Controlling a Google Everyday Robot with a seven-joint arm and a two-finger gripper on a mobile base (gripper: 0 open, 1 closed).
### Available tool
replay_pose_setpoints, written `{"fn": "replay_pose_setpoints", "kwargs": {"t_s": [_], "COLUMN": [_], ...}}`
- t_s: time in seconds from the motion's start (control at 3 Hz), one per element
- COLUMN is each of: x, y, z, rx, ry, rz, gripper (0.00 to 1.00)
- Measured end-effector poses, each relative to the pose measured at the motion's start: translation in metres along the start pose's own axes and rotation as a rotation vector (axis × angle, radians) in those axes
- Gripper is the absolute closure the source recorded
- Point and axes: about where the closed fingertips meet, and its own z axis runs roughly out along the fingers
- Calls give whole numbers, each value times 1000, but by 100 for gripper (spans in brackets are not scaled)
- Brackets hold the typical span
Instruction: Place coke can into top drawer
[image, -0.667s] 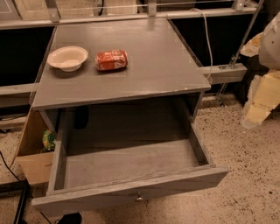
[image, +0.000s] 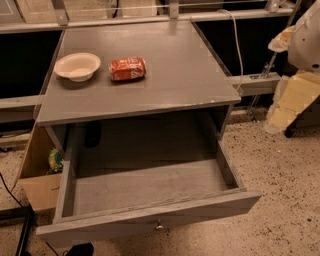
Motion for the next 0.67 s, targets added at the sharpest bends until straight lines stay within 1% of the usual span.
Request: {"fn": "replay_pose_setpoints", "kwargs": {"t_s": [0.33,0.67], "x": [-25,-61], "y": [-28,-56], "z": [7,20], "rx": [61,90], "ry": [-63,-122], "rz": [-36,-89], "gripper": [0,0]}}
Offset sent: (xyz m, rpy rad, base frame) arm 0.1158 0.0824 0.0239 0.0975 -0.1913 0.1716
